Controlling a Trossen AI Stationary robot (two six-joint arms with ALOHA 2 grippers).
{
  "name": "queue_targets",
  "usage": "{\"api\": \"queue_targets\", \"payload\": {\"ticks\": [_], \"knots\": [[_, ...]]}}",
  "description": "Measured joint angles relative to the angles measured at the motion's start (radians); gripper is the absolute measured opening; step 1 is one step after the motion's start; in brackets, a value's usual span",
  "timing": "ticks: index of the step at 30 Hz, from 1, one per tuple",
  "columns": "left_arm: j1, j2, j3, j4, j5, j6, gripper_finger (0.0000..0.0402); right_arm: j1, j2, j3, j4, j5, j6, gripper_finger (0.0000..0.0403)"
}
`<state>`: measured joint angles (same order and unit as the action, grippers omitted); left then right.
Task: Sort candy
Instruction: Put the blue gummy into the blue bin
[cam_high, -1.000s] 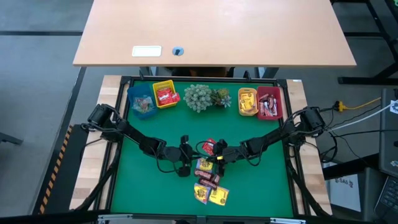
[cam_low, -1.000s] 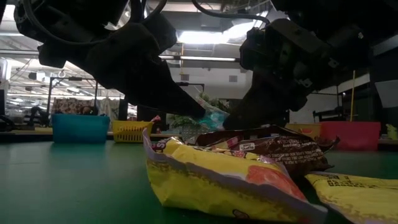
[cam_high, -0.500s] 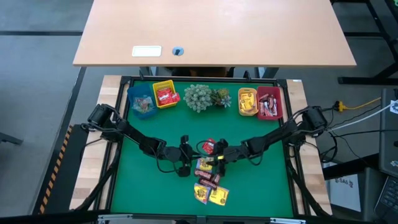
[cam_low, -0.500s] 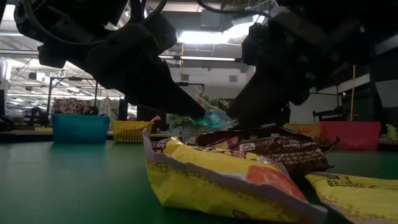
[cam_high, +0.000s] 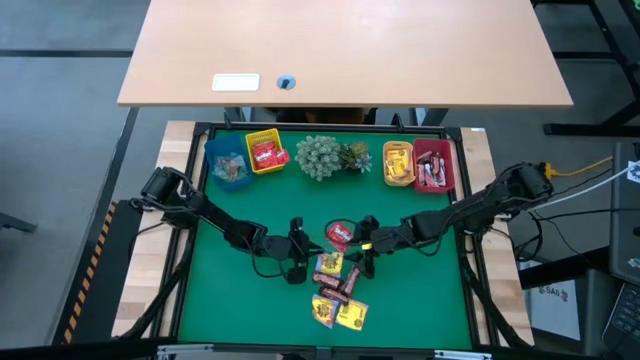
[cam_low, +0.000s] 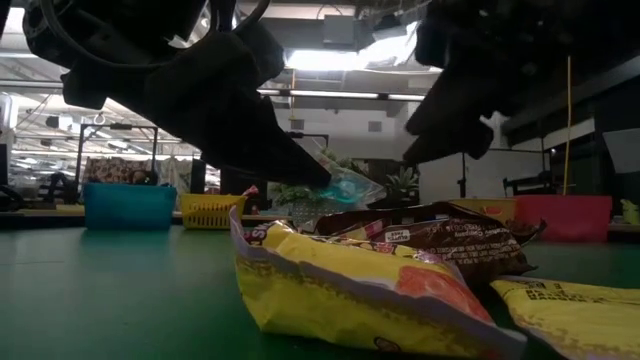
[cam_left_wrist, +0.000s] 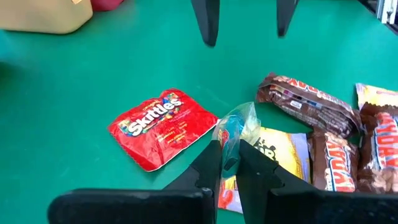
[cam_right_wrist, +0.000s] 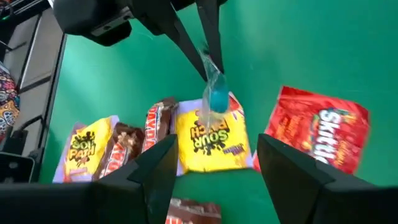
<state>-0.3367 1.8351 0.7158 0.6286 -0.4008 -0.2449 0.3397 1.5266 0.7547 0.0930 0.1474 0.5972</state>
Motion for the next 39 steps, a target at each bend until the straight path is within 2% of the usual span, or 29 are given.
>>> {"api": "queue_targets", "payload": {"ticks": [6, 15, 18, 22, 26, 32, 39], "knots": [[0.008, -0.002, 0.0, 0.035, -0.024, -0.015, 0.003, 0.0, -0.071, 0.0, -0.123, -0.017, 0.055, 0.022], [0.038, -0.042, 0.0, 0.061, -0.107, -0.015, 0.003, 0.0, -0.092, 0.0, -0.173, -0.225, 0.182, 0.022], [0.05, -0.085, 0.0, 0.06, -0.161, -0.015, 0.003, 0.0, -0.092, 0.0, -0.173, -0.278, 0.185, 0.022], [0.066, -0.165, 0.0, 0.03, -0.252, -0.006, 0.003, 0.0, -0.092, 0.0, -0.174, -0.298, 0.186, 0.022], [0.081, -0.281, 0.0, -0.096, -0.335, 0.018, 0.003, 0.0, -0.092, 0.0, -0.174, -0.298, 0.186, 0.022], [0.088, -0.504, 0.0, -0.394, -0.48, 0.012, 0.003, 0.0, -0.092, 0.0, -0.174, -0.298, 0.186, 0.022], [0.088, -0.733, 0.0, -0.732, -0.616, -0.11, 0.003, 0.0, -0.092, 0.0, -0.174, -0.298, 0.186, 0.022]]}}
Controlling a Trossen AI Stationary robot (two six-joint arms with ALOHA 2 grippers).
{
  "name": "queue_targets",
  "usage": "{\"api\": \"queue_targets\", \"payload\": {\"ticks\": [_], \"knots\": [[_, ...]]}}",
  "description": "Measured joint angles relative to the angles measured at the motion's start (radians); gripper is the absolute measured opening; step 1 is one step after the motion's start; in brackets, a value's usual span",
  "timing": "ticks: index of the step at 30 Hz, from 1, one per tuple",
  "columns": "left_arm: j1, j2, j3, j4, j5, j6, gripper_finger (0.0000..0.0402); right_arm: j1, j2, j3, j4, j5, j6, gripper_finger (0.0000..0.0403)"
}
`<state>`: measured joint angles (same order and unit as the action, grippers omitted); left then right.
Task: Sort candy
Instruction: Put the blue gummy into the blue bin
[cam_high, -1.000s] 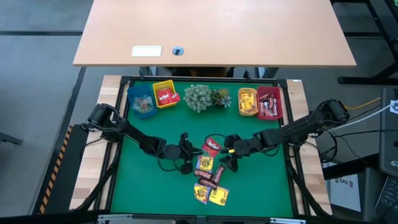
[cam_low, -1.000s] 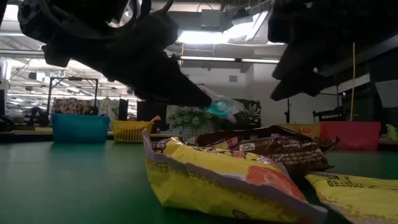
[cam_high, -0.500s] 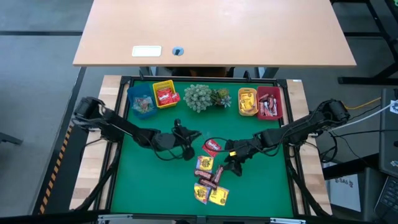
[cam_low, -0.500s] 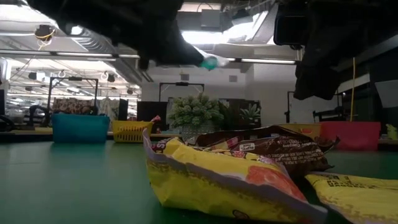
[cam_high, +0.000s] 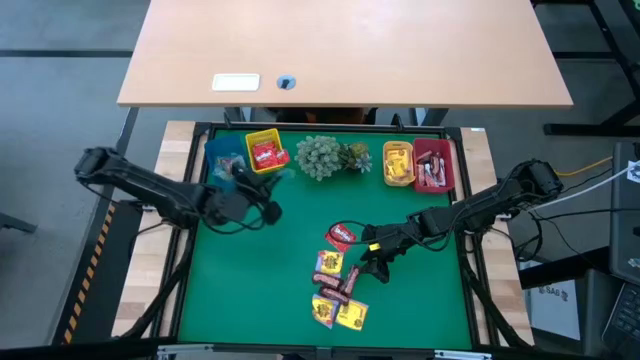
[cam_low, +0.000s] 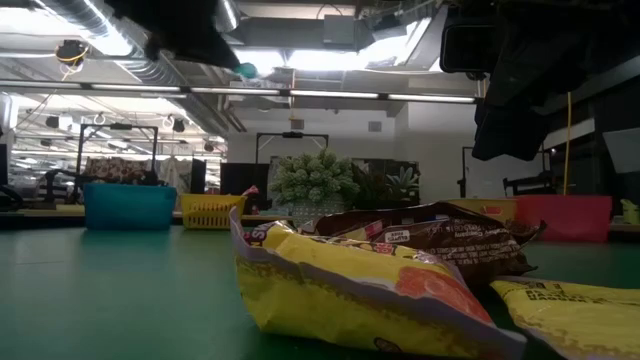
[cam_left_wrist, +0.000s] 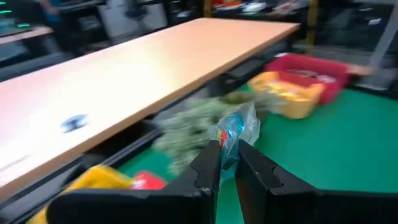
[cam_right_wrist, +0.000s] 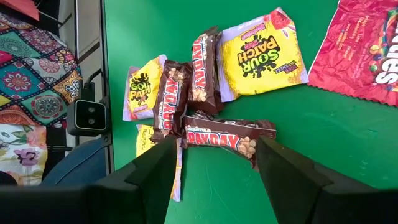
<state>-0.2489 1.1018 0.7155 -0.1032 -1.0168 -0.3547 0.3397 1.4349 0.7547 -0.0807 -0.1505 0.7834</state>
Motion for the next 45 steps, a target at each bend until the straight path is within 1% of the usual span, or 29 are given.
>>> {"api": "queue_targets", "payload": {"ticks": [3, 6, 10, 15, 17, 21, 23, 25, 26, 31, 37, 40, 45], "knots": [[0.0, -0.067, 0.0, -0.169, -0.081, -0.088, 0.003, 0.0, 0.0, 0.0, 0.0, 0.0, 0.0, 0.022], [0.0, -0.113, 0.0, -0.353, -0.151, -0.217, 0.003, 0.0, 0.0, 0.0, 0.0, 0.0, 0.0, 0.022], [0.0, -0.145, 0.0, -0.572, -0.161, -0.398, 0.003, 0.0, 0.0, 0.0, 0.0, 0.0, 0.0, 0.022], [0.003, -0.151, 0.0, -0.825, -0.072, -0.607, 0.003, 0.0, 0.0, 0.0, 0.001, 0.0, 0.0, 0.022], [0.017, -0.151, 0.0, -0.933, -0.005, -0.711, 0.003, 0.0, 0.0, 0.0, 0.002, 0.0, 0.0, 0.022], [0.071, -0.151, 0.0, -1.152, 0.165, -0.935, 0.0028, 0.0, 0.0, 0.0, 0.003, 0.001, -0.001, 0.022], [0.098, -0.146, 0.0, -1.224, 0.224, -1.041, 0.0024, 0.0, 0.0, 0.0, 0.003, 0.007, -0.001, 0.022], [0.121, -0.146, 0.0, -1.253, 0.248, -1.107, 0.0021, 0.0, 0.0, 0.0, 0.004, 0.009, -0.002, 0.022], [0.132, -0.146, 0.0, -1.252, 0.248, -1.116, 0.002, 0.0, 0.0, 0.0, 0.004, 0.01, -0.002, 0.022], [0.171, -0.146, 0.0, -1.215, 0.218, -1.105, 0.002, 0.0, 0.0, 0.0, 0.004, 0.01, -0.002, 0.022], [0.21, -0.145, 0.0, -1.193, 0.212, -1.107, 0.0022, 0.0, 0.0, 0.0, 0.004, 0.01, -0.002, 0.022], [0.224, -0.138, 0.0, -1.192, 0.21, -1.108, 0.0033, 0.0, 0.0, 0.0, 0.004, 0.009, -0.002, 0.022], [0.245, -0.121, -0.027, -1.15, 0.167, -1.109, 0.0068, 0.0, 0.0, 0.0, 0.009, 0.009, -0.002, 0.022]]}}
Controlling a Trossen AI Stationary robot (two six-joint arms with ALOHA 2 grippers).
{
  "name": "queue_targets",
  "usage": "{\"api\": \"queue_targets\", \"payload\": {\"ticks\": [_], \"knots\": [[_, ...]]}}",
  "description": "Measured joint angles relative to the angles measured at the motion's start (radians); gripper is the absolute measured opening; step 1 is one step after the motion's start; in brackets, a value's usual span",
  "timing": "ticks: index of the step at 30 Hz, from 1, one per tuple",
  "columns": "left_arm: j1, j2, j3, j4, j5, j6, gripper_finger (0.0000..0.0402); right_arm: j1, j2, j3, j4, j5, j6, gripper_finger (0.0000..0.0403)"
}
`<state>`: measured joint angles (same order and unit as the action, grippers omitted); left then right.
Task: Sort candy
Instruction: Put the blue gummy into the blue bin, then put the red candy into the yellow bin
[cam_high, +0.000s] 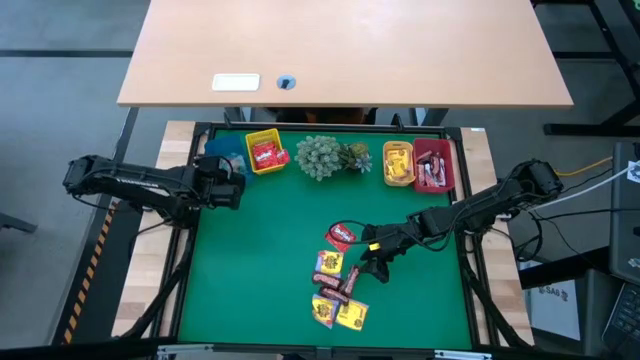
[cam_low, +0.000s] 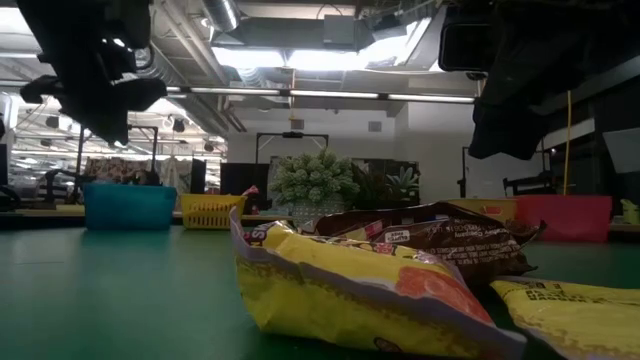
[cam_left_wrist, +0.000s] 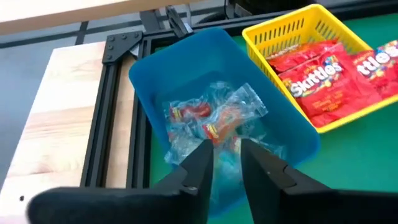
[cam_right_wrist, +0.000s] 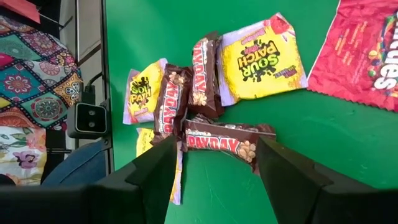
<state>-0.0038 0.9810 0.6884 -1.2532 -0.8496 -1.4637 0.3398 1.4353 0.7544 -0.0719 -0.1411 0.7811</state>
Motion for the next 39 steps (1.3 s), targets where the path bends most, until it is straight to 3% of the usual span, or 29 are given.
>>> {"api": "queue_targets", "payload": {"ticks": [4, 10, 15, 19, 25, 29, 36, 39], "knots": [[0.02, 0.021, -0.047, 0.072, -0.007, 0.0, 0.01, 0.0, 0.0, 0.0, 0.002, 0.04, -0.001, 0.022], [0.025, 0.037, -0.135, 0.277, 0.003, 0.005, 0.0137, 0.0, 0.0, 0.0, 0.0, 0.192, 0.001, 0.022], [0.024, 0.036, -0.17, 0.457, 0.03, 0.01, 0.0143, 0.0, 0.001, 0.0, 0.001, 0.34, 0.045, 0.022], [0.015, 0.036, -0.171, 0.566, 0.033, 0.114, 0.0143, 0.0, 0.013, 0.0, 0.002, 0.472, 0.109, 0.022], [0.01, 0.036, -0.171, 0.725, 0.033, 0.26, 0.0144, 0.0, 0.075, 0.0, 0.047, 0.535, 0.132, 0.022], [0.01, 0.035, -0.171, 0.762, 0.033, 0.297, 0.0144, 0.0, 0.145, 0.0, 0.121, 0.54, 0.132, 0.022], [0.01, 0.036, -0.171, 0.762, 0.053, 0.296, 0.0144, 0.0, 0.276, 0.0, 0.185, 0.666, 0.132, 0.022], [0.01, 0.036, -0.171, 0.762, 0.056, 0.296, 0.0144, 0.0, 0.317, 0.0, 0.183, 0.672, 0.132, 0.022]]}}
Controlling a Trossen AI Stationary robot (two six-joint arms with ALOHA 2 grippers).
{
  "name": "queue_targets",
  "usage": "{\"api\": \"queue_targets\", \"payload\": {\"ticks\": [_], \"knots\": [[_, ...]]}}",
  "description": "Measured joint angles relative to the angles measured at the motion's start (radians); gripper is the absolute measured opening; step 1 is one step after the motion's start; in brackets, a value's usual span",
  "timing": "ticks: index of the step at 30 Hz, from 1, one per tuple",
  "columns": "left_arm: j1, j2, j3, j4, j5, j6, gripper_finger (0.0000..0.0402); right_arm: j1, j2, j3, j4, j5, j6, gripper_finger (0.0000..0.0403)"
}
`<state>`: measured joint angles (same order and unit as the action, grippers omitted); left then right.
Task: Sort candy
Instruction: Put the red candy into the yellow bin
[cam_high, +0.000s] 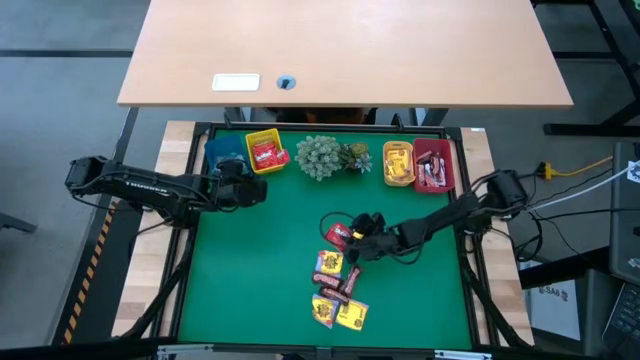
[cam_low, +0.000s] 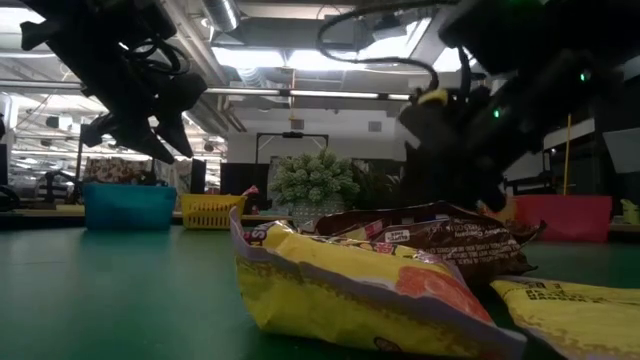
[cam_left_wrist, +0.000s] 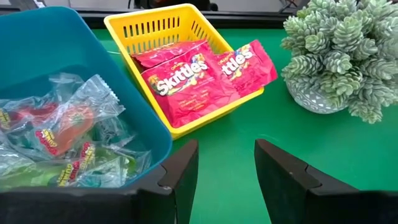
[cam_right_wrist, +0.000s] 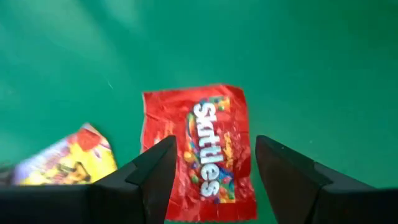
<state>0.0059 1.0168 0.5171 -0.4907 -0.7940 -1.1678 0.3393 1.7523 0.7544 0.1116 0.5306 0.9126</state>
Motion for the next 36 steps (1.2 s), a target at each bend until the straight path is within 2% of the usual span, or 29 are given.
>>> {"api": "queue_targets", "payload": {"ticks": [9, 15, 19, 28, 31, 36], "knots": [[0.0, 0.0, 0.0, 0.009, 0.0, 0.001, 0.0144, 0.002, 0.091, 0.003, 0.062, 0.02, 0.025, 0.022], [0.0, 0.0, 0.0, 0.013, 0.0, 0.0, 0.0144, 0.002, 0.105, 0.003, 0.061, 0.018, 0.025, 0.0213], [0.0, 0.0, 0.0, 0.014, 0.0, 0.0, 0.0144, 0.0, 0.106, 0.003, 0.056, 0.016, 0.027, 0.0179], [0.0, 0.0, 0.0, 0.018, 0.004, -0.001, 0.0144, 0.0, 0.108, 0.003, 0.067, -0.009, 0.034, 0.007], [0.0, 0.0, 0.0, 0.049, 0.05, 0.018, 0.0144, 0.0, 0.109, 0.002, 0.076, -0.011, 0.032, 0.0044], [-0.016, 0.0, 0.0, 0.146, 0.154, 0.139, 0.0144, 0.0, 0.106, 0.002, 0.124, -0.017, 0.017, 0.0016]]}}
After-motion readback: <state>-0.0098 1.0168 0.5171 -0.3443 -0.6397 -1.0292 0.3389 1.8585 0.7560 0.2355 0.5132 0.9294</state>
